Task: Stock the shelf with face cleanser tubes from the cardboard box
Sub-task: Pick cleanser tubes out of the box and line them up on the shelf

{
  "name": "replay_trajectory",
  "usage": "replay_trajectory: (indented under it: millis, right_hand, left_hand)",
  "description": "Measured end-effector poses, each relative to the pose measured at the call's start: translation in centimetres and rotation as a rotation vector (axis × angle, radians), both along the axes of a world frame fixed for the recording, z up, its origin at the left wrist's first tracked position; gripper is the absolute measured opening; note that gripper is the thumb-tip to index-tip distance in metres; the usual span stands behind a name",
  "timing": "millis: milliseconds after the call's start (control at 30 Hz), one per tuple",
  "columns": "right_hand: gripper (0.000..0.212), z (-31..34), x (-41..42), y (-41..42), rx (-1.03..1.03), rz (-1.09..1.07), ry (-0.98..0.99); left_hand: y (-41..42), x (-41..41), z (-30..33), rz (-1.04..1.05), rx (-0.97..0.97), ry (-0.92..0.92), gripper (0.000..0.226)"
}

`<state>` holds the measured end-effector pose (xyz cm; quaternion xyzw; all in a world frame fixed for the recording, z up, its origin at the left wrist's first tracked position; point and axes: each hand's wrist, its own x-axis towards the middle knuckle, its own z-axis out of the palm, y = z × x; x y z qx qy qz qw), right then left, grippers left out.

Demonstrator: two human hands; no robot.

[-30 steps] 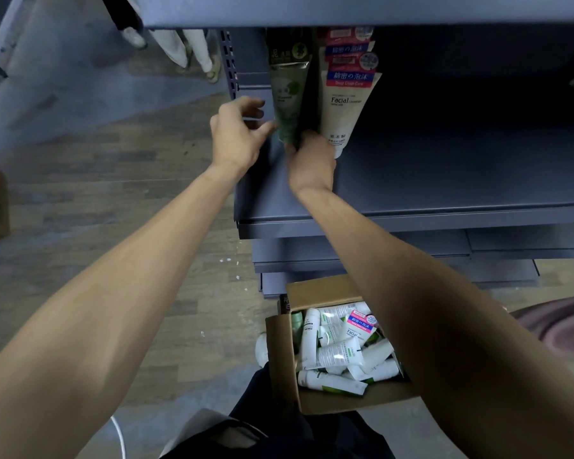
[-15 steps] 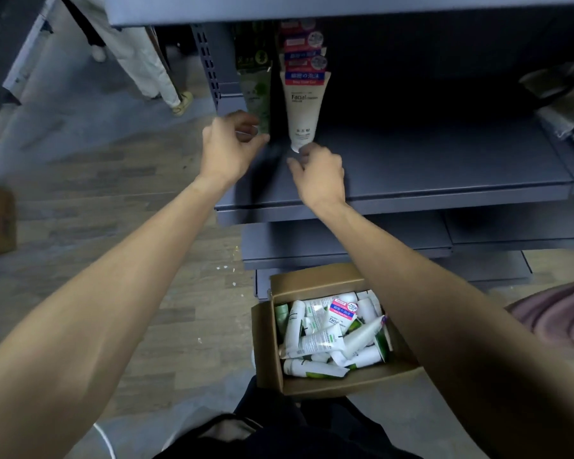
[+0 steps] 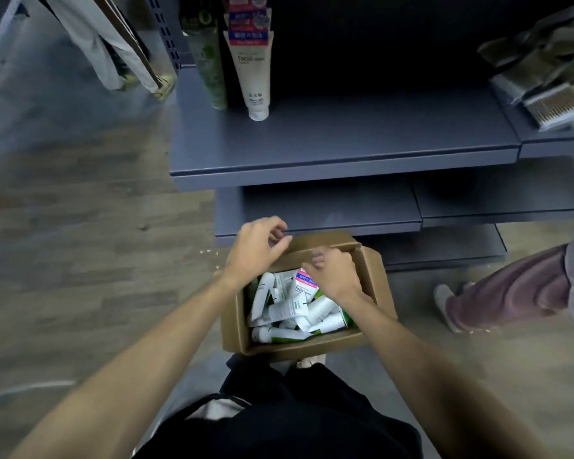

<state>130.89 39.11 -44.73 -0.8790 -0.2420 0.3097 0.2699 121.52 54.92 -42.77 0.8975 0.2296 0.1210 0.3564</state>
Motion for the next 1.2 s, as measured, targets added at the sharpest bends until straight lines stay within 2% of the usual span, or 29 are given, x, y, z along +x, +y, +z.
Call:
replay_trajectory:
  millis: [167,300,367,433,533,600,633,700,1033,1067,1200]
  right_hand:
    - [0.035,-2.7,-0.6,-3.6,-0.098,-0.039,0.036]
    - [0.036,-4.8,-0.8,-6.1,-0.163,-0.06,0.07]
    - [0.03,-5.7,-0.9,-7.3,-0.203,-0.071,0.098]
    - [0.015,-6.4,-0.9,-8.2,-0.235,-0.076,0.1]
    - [0.033,-6.7,-1.0,-9.6,-0.262,-0.069,0.073]
    - [0.019,-6.5,-0.8,-10.3,-0.27,-0.087,0.083]
    - [0.013,-6.6,-0.8,-10.6,-0.257,-0.092,0.092]
    - [0.022,-6.7,-0.7,-11.1,-0.244,-0.113,0.109]
    - [0.026,-7.1,-0.9,-12.2,-0.215,-0.194,0.117]
    - [0.025,-7.1,-1.0,-12.3,-0.215,-0.197,0.114]
    - [0.022,-7.0,-1.0,-12.3,-0.205,-0.224,0.13]
  left_hand:
    - [-3.2,-1.1,-3.3,0.027,-0.107,0.174,0.018]
    - [-5.2,-0.5,-4.9,-0.003,-0.138,0.233,0.018]
    - [-6.3,0.3,-5.9,-0.027,-0.154,0.267,0.017]
    - [-7.4,1.1,-6.8,-0.055,-0.172,0.319,0.018]
    - [-9.0,2.1,-8.3,-0.111,-0.18,0.391,0.017]
    - [-10.0,2.7,-9.1,-0.144,-0.179,0.434,0.017]
    - [-10.4,3.0,-9.4,-0.158,-0.171,0.448,0.017]
    - [-11.1,3.7,-9.9,-0.172,-0.145,0.474,0.018]
    - [-13.0,6.8,-10.9,-0.217,0.037,0.545,0.016]
    - [-13.0,7.0,-10.8,-0.21,0.033,0.559,0.013]
    - [-12.1,7.1,-10.5,-0.138,-0.083,0.533,0.03]
